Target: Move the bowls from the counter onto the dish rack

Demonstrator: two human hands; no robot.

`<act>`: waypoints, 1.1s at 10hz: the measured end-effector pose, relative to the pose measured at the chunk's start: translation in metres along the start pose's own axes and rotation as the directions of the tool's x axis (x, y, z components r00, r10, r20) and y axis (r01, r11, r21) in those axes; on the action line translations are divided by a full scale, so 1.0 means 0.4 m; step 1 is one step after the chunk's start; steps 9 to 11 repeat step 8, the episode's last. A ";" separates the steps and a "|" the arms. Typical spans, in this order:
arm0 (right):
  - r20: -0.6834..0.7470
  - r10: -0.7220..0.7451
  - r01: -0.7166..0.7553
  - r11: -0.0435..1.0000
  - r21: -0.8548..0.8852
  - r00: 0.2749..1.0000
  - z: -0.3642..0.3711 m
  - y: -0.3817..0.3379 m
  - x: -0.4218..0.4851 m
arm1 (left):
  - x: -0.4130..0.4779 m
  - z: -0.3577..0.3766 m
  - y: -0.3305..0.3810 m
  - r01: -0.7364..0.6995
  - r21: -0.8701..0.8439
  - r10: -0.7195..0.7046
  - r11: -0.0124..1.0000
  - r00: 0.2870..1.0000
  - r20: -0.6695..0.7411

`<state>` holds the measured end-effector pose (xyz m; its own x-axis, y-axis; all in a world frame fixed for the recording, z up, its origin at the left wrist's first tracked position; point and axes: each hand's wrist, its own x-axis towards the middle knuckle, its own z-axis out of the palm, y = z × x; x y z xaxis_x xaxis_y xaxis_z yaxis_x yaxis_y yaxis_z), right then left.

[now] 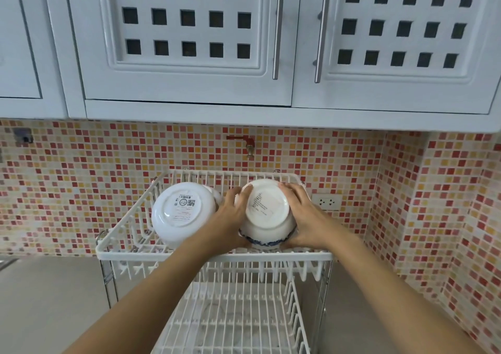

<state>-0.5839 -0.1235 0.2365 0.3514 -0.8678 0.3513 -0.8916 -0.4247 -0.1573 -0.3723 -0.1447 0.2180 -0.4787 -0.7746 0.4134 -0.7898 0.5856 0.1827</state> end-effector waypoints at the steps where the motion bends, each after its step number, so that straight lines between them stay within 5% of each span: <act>1: -0.001 0.008 -0.008 1.000 -0.022 1.000 0.005 0.003 0.001 | -0.001 0.000 0.001 -0.003 0.007 0.003 1.000 1.000 0.009; 3: 0.035 0.021 -0.019 0.998 -0.054 0.999 -0.001 0.004 0.001 | -0.003 -0.010 0.010 0.023 0.007 -0.023 1.000 0.997 0.068; 5: 0.102 0.060 -0.072 0.990 0.119 0.993 -0.024 -0.015 -0.027 | -0.030 -0.058 0.047 0.093 -0.152 -0.082 0.984 0.994 0.078; 7: -0.065 0.099 -0.093 0.991 0.095 0.993 -0.031 -0.122 -0.102 | -0.119 -0.097 0.062 0.114 -0.187 -0.120 0.976 0.992 -0.025; 11: -0.087 0.112 -0.106 0.991 0.076 0.990 -0.017 -0.197 -0.125 | -0.163 -0.135 0.073 0.119 -0.109 -0.127 0.987 0.990 -0.068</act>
